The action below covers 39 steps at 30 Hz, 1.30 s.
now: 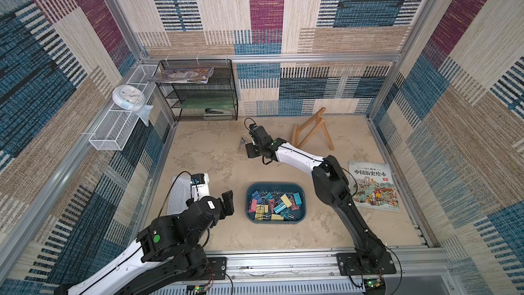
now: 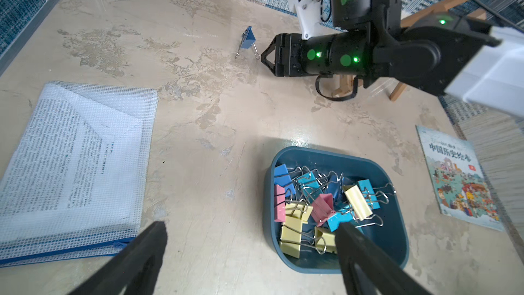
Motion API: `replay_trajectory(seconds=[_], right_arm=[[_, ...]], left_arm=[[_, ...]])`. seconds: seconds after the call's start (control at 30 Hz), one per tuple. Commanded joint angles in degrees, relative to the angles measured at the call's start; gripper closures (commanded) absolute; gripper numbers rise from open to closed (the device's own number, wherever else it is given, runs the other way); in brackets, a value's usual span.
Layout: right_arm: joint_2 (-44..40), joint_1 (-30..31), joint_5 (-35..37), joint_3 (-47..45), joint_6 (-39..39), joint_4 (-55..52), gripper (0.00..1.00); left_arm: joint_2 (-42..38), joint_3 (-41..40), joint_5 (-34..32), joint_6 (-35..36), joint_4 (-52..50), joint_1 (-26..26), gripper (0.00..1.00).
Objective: Put the binder clips in the storage box
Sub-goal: Pick up the binder clip at the center of the board.
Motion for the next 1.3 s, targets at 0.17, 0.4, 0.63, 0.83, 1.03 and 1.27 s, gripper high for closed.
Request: replay_trajectory(seconds=[0.17,0.4,0.63,0.83,1.03,1.27], right_arm=[[7.9,-0.3,2.0,7.4,-5.9,0.2,0.43],[13.1,-0.5,1.2,12.6,-8.8,4.0,0.52],[14.5,-0.6,1.6,14.8,-9.4,5.6,0.76],[9.2,-0.6,0.8,13.0,-10.6,3.8,1.0],[-6.3,-0.4,-1.1,-1.1,-10.3,4.1,1.0],[-34.3,0.0,-3.5,-30.7,-5.8,7.8,1.0]], left_arm=[[2.6,-0.6,3.4,5.2,5.4,0.2,0.01],[3.3,-1.5,3.2,4.7,7.2,0.1,0.01],[2.8,-2.1,2.2,3.6,7.7,0.1,0.01],[2.9,-2.7,2.6,2.6,8.4,0.2,0.01],[2.8,-3.4,3.9,1.5,8.9,0.2,0.01],[3.2,-3.4,5.4,1.6,10.1,0.2,0.01]])
